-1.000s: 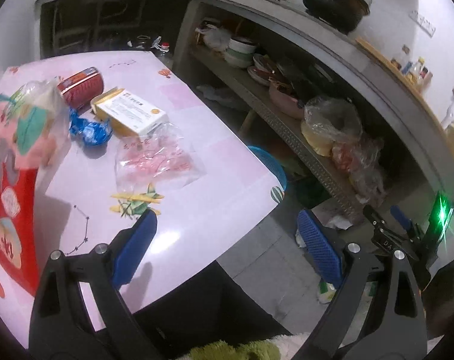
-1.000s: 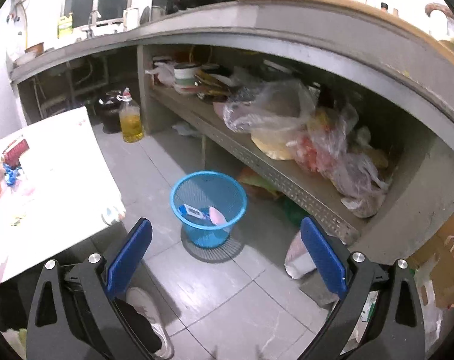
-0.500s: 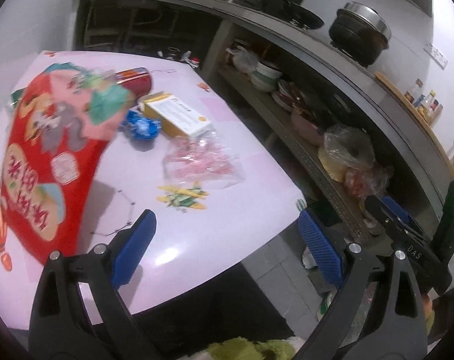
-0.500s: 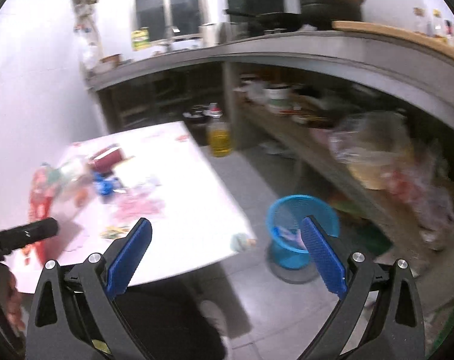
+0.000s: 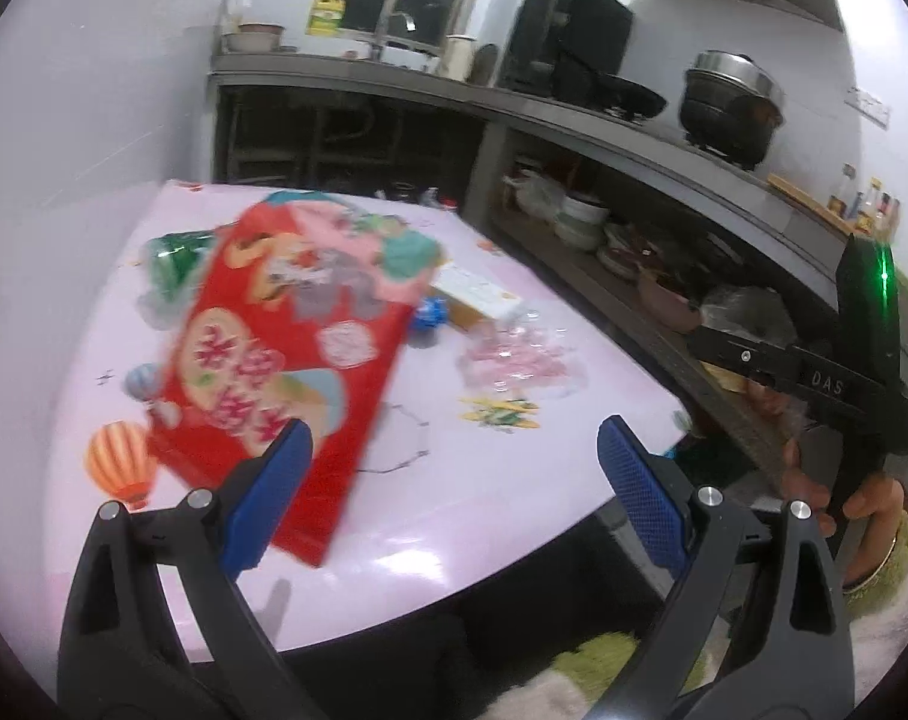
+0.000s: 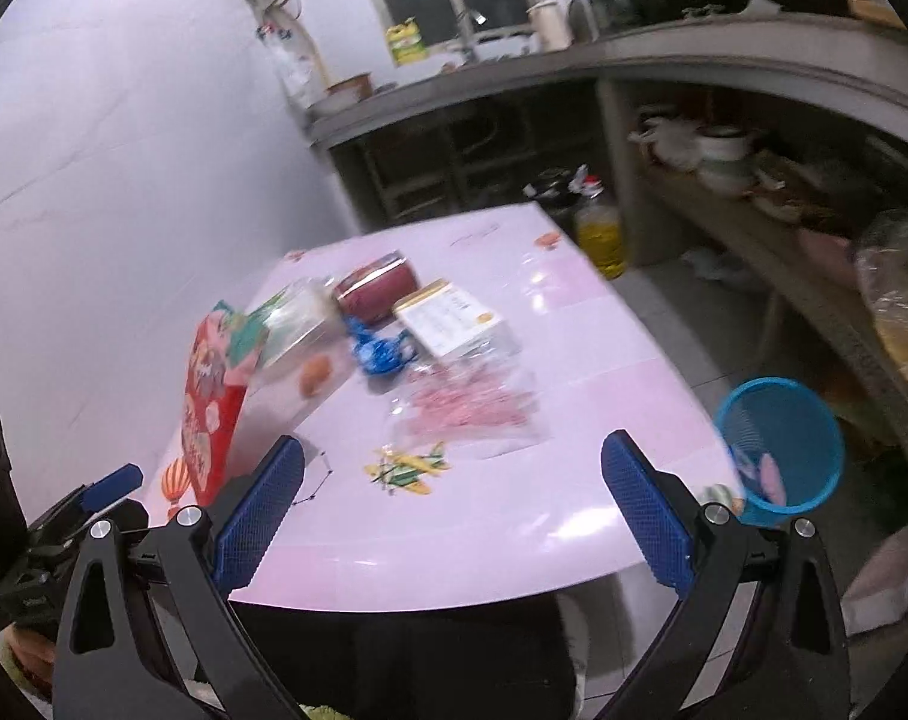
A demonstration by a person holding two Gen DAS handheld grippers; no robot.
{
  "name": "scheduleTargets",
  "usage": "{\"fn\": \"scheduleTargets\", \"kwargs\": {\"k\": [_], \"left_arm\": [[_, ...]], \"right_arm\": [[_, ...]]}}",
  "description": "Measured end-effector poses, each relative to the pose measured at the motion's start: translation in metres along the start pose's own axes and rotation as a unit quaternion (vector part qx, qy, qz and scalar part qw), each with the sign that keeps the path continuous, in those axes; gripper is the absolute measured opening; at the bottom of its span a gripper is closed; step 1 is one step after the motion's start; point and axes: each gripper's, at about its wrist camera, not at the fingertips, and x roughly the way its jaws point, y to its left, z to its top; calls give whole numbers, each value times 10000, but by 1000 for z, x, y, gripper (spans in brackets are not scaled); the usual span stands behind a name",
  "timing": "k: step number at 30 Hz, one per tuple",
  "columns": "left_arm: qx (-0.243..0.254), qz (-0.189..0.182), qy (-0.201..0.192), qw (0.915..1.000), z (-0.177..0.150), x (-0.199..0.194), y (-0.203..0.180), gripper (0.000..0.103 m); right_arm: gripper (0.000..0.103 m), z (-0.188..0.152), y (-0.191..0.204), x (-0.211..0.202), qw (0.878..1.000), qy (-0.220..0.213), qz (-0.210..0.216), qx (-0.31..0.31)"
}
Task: Collect trash
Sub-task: 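Bring both tools back over the table toward the red snack bag, then grasp the red snack bag with the left tool while the right tool grasps the clear plastic bag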
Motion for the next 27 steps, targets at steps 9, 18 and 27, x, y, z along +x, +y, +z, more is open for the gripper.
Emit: {"fn": "scheduleTargets", "kwargs": {"k": [9,18,27], "left_arm": [[152,685,187,9974,-1,27,20,92],[507,1128,269,9920,-5,53,16,92],[1051,1614,270,9809,-9,67,11,92]], "right_arm": [[95,16,-21,62,9975,610,188,307],[77,40,-58,163,9849,1503,-49,862],[22,32,-47,174,9811,1830,-494,392]]}}
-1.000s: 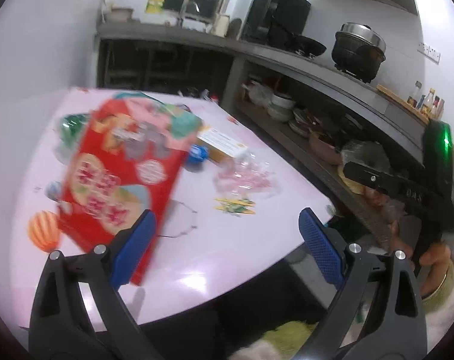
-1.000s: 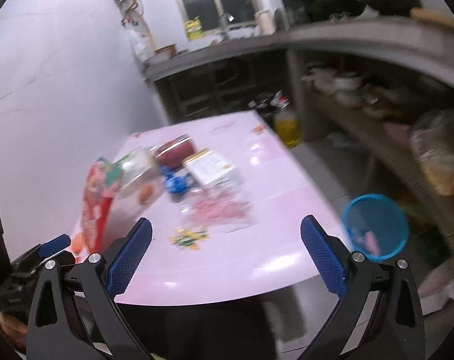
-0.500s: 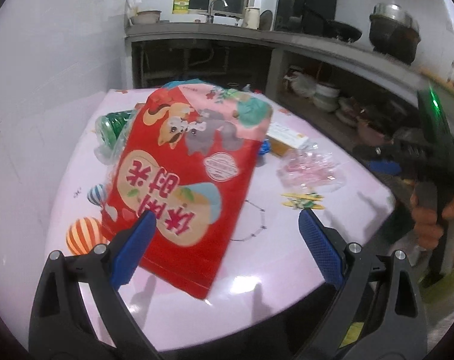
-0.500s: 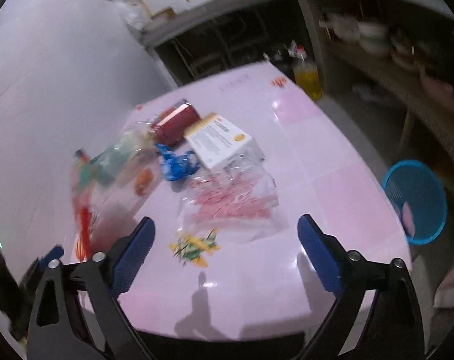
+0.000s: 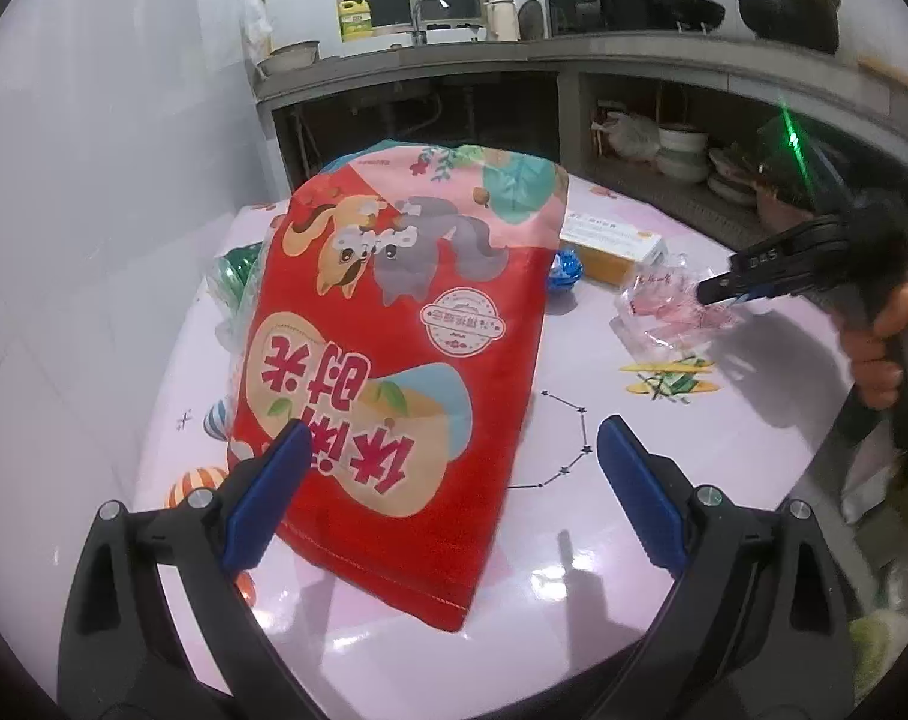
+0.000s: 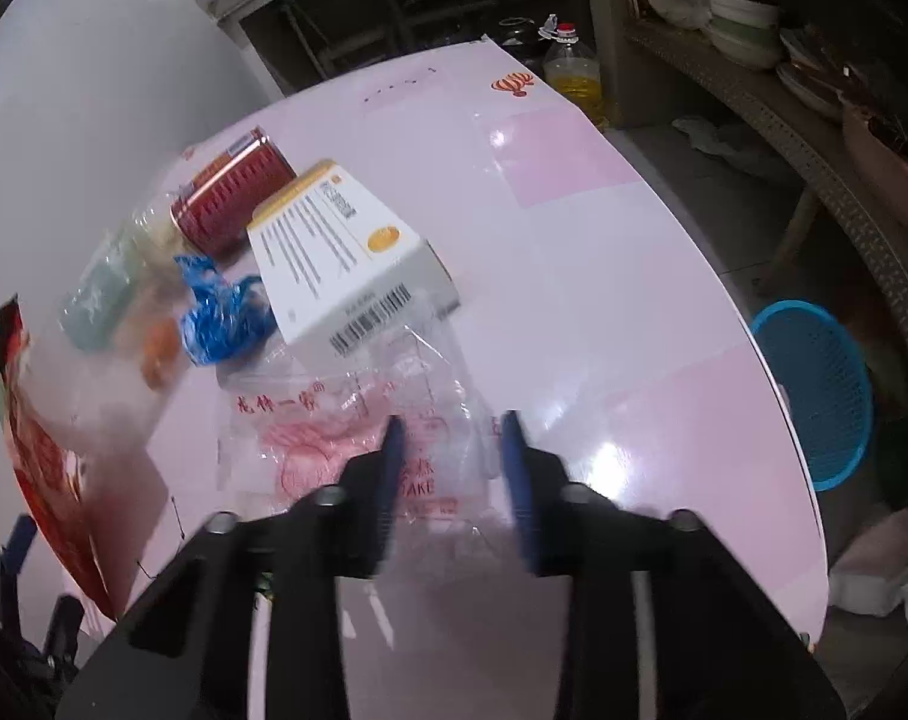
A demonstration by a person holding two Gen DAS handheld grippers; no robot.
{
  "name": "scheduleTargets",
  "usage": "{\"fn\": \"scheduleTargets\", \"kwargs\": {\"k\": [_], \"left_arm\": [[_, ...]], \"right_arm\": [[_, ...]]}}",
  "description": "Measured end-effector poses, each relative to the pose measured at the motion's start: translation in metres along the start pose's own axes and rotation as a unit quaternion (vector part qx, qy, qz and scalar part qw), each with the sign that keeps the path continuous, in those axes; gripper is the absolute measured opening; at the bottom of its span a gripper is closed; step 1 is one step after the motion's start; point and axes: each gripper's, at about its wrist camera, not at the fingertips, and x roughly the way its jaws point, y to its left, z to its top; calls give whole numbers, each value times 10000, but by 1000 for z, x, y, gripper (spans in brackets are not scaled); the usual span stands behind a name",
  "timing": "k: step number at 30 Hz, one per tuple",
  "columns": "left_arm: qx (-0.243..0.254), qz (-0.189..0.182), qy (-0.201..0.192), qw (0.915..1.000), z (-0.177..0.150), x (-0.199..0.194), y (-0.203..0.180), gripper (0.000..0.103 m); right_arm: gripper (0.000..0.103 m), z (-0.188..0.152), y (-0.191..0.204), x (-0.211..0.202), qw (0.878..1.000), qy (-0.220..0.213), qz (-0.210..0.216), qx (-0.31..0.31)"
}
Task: Collect trash
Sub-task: 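Grasp the red snack bag with the left tool while the right tool grasps the clear plastic bag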
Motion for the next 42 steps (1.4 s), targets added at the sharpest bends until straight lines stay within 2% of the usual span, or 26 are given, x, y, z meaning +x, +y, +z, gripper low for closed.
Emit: {"fn": "scheduleTargets", "kwargs": {"k": [3,8,10,12,13,15,17,23,27,30,33,42], "left_arm": [[229,164,38,9996,2,9,-9,92],[720,811,95,9941,7,26,-28,91],[904,1165,186,9889,7,37,-34,86],[1000,1479,274,9836,7,45,-34,76],[1004,1591,284,9817,7,47,-34,75],[972,1721,328,9797,8,48,-32,63],[882,1745,332,9801,7,46,-28,58],[657,1719,356,9823,5,34,-14,30],[614,1682,251,9835,3,22,-8,12],[545,1727,104,9834,1,10,-3,3],[470,1794,-72,9826,0,-3,3,0],[112,1822,-568,9816,8,-39,19,0]], "right_arm": [[12,-7,-4,-5,10000,30,56,44],[10,-23,-13,-18,9997,19,174,152],[10,-29,-16,-25,9995,13,237,210],[10,-39,-20,-32,9992,15,305,276],[10,-42,-21,-34,9990,18,323,296],[10,-48,-24,-39,9988,12,347,334],[10,-52,-26,-43,9988,3,348,356],[10,-61,-30,-46,9983,-9,396,433],[10,-61,-30,-47,9981,-32,423,439],[10,-62,-31,-50,9980,-49,438,448],[10,-62,-30,-51,9982,-76,420,430],[9,-64,-28,-52,9981,-175,420,414]]}}
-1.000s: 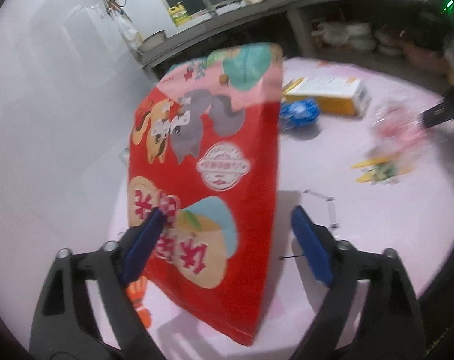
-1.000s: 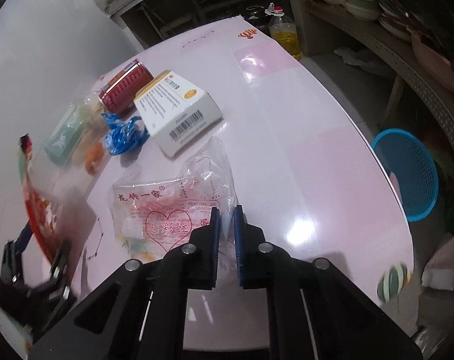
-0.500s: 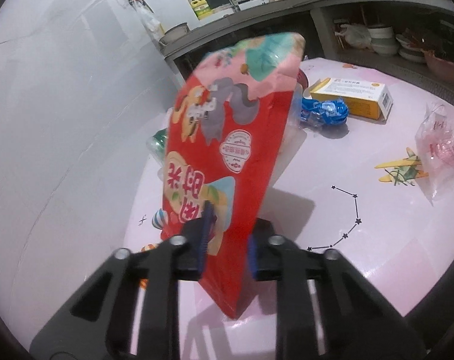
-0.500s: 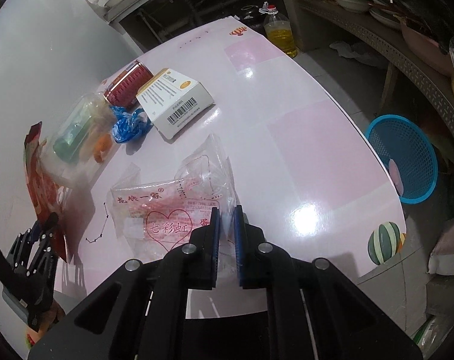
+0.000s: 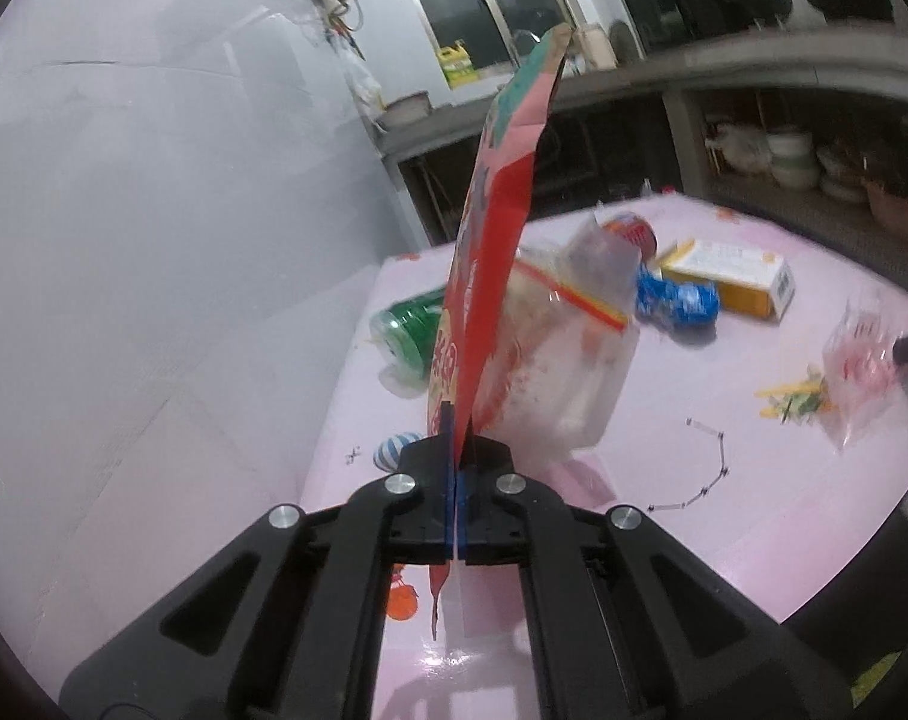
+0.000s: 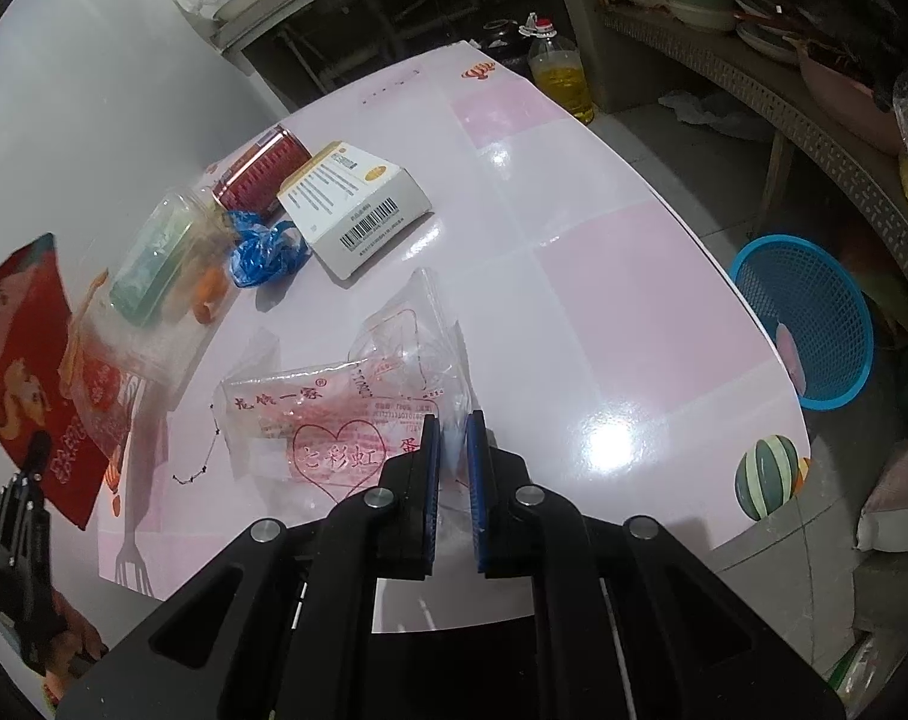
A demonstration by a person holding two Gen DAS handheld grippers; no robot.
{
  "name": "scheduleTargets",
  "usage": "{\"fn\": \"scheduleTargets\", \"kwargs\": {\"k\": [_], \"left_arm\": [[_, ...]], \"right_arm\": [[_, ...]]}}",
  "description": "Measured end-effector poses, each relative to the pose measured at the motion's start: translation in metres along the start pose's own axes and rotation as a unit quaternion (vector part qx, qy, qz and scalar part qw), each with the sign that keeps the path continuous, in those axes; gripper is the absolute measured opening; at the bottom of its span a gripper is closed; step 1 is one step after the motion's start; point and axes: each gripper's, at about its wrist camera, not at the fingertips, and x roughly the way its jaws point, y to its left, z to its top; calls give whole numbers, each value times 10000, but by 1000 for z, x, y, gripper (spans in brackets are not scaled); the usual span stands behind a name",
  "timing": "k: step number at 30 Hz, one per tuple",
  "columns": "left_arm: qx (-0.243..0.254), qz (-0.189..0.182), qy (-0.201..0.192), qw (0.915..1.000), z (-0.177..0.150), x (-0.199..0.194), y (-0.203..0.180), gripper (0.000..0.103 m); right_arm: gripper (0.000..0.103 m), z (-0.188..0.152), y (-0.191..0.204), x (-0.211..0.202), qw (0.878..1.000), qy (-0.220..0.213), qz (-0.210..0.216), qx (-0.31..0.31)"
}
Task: Collect trash
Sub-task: 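Grasp the red snack bag with the left tool while the right tool grasps the clear plastic bag, then carry the red bag and clear bag over the blue wastebasket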
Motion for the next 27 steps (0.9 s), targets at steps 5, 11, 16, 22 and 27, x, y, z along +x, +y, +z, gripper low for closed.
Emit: {"fn": "scheduleTargets", "kwargs": {"k": [5,11,16,22,27], "left_arm": [[-352,-84,-243,9991,11,-14,18,0],[-593,-28,-603,9964,29,-29,33,0],[-674,-8,-871,9939,39,-42,38,0],[-576,-223,-1105,9919,52,-52,26,0],[-390,-609,-1343,9883,69,-60,3,0]], "right_arm": [[8,1,3,-7,9999,-126,53,-39],[7,1,6,-17,9994,-286,163,-52],[6,3,2,-21,9990,-359,255,42],[6,6,-4,-34,9979,-511,371,160],[6,7,-22,-55,9954,-765,439,382]]}}
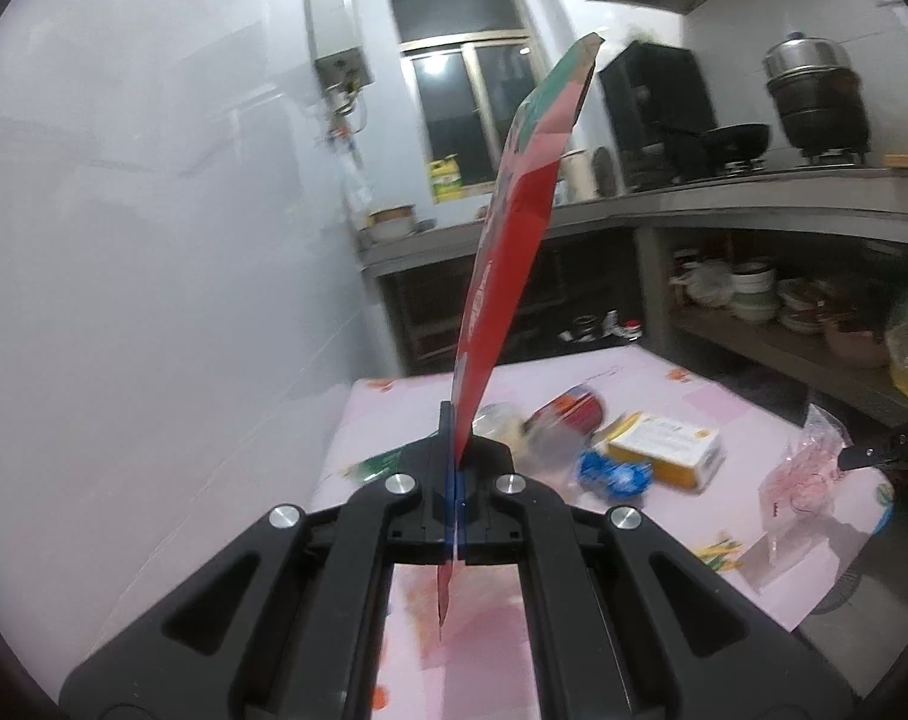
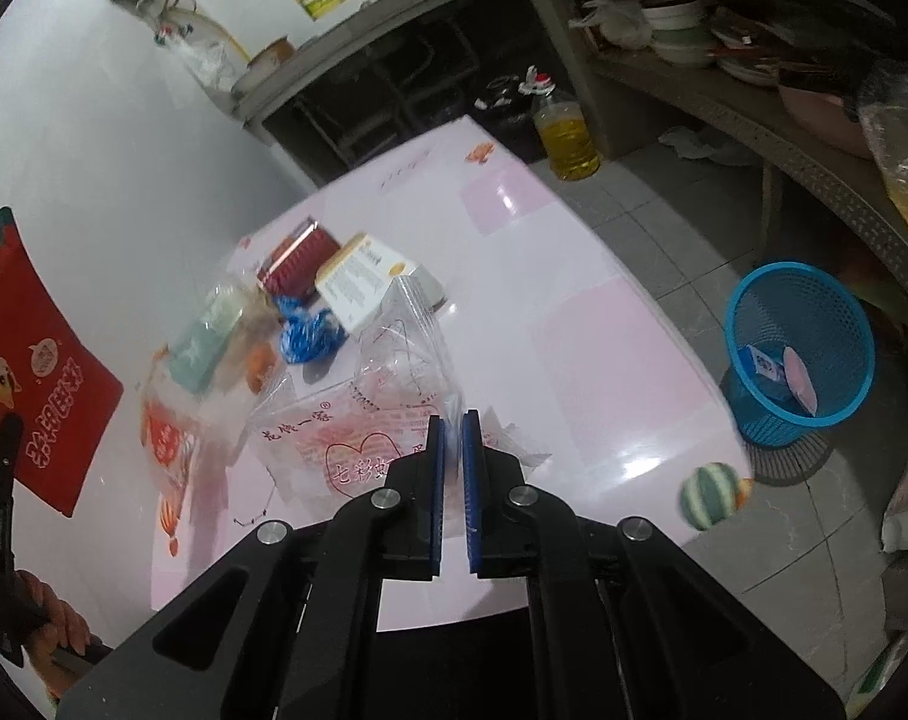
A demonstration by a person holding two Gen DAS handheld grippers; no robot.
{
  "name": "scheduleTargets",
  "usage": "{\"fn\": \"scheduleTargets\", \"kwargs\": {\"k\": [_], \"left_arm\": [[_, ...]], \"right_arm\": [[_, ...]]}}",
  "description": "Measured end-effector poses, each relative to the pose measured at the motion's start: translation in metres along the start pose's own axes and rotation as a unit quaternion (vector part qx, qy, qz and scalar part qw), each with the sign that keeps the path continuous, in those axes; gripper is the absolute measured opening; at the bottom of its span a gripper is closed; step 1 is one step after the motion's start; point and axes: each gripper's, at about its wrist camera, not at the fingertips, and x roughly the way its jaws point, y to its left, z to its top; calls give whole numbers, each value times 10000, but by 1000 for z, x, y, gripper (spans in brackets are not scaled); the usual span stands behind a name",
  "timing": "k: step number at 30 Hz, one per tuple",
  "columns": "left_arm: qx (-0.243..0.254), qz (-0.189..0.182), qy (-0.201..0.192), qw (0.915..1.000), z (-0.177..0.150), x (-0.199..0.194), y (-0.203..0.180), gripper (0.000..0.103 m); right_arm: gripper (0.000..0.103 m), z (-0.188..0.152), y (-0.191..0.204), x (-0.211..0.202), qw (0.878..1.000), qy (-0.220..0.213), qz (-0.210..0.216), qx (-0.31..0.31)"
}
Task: Collect trash
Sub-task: 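Carry the red bag and clear bag over the blue wastebasket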
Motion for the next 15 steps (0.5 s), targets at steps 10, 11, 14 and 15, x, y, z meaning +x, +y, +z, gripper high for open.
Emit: {"fn": "scheduleTargets", "kwargs": {"k": [10,11,14,15], "left_arm": [[209,-1186,-168,9926,29,6,-74,0],[258,-1323,-211,9907,33,6,-85,0],[366,-1700,-294,9843,43,10,-116,0],[394,-1850,-294,9815,46,11,-127,0]], "right_arm": [[6,2,-74,-73,9921,-906,-553,673],[6,1,-86,-83,9896,-1012,-641,798],[6,-5,-116,-108,9819,-1267,-879,1097],[6,-8,-127,-116,9787,-1345,-964,1218]]}}
